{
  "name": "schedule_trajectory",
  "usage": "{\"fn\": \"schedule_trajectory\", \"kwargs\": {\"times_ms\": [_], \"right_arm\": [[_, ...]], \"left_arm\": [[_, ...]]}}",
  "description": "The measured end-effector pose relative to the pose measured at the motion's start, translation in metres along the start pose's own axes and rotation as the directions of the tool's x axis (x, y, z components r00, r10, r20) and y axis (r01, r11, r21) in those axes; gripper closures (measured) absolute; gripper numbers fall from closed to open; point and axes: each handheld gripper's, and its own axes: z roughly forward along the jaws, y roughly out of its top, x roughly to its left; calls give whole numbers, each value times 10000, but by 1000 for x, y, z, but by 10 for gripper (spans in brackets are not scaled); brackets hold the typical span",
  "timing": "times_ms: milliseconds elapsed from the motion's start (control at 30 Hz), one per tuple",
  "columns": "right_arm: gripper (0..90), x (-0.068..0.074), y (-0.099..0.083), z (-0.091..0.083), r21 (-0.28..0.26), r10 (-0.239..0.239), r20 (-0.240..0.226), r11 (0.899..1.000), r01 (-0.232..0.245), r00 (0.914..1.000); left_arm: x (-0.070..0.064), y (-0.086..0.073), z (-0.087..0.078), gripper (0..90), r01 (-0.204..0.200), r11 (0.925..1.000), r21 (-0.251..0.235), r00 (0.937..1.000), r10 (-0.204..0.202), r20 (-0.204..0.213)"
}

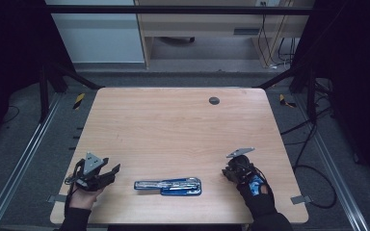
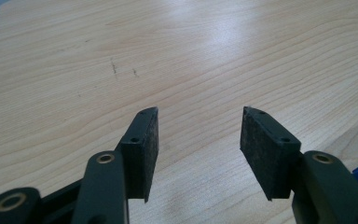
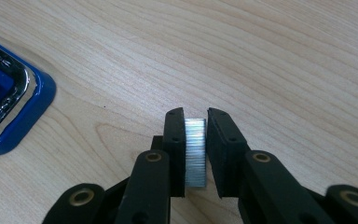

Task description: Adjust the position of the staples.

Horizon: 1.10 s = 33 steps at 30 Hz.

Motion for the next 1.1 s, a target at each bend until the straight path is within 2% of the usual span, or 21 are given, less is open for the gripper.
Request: {"fn": "schedule_trajectory", "kwargs": {"times_ms": [167, 267, 367, 533, 600, 733, 833, 867, 933, 1100], "right_arm": [[779, -5, 4, -4, -306, -472, -64, 9984, 470, 9989], [779, -9, 8, -1, -196, -780, -47, 9968, 779, 9969], [777, -10, 8, 4, -4, -884, -52, 9961, 884, 9961], [773, -10, 8, 6, 54, -862, -11, 9963, 862, 9963], [723, -10, 7, 6, 28, -816, -14, 9967, 816, 9967], [722, -11, 5, -1, -186, -798, -49, 9966, 797, 9968], [739, -12, 3, -7, -273, -541, -58, 9982, 540, 9985], [742, -14, 1, -7, -319, -683, -94, 9972, 680, 9976], [745, -16, -1, -8, -258, -503, -144, 9984, 499, 9986], [749, -17, -1, -7, -217, -488, -225, 9986, 483, 9986]], "left_arm": [[0, 0, 0, 469, -4, 10000, 0, 10000, 4, -13], [0, 0, 0, 471, -43, 10000, 22, 10000, 43, -9], [0, 0, 1, 472, -50, 10000, 43, 10000, 50, 1], [0, 0, 1, 471, -56, 10000, 51, 10000, 56, 5], [1, 0, 1, 471, -35, 10000, 65, 10000, 35, 1], [2, -1, 1, 471, 0, 10000, 57, 10000, 0, -1], [2, -1, 1, 471, 8, 10000, 64, 10000, -8, -7], [2, -1, 1, 470, 5, 10000, 66, 10000, -5, -6], [1, -1, 1, 471, -15, 10000, 75, 10000, 15, 7], [1, -1, 2, 471, -27, 9999, 105, 10000, 27, -4]]}}
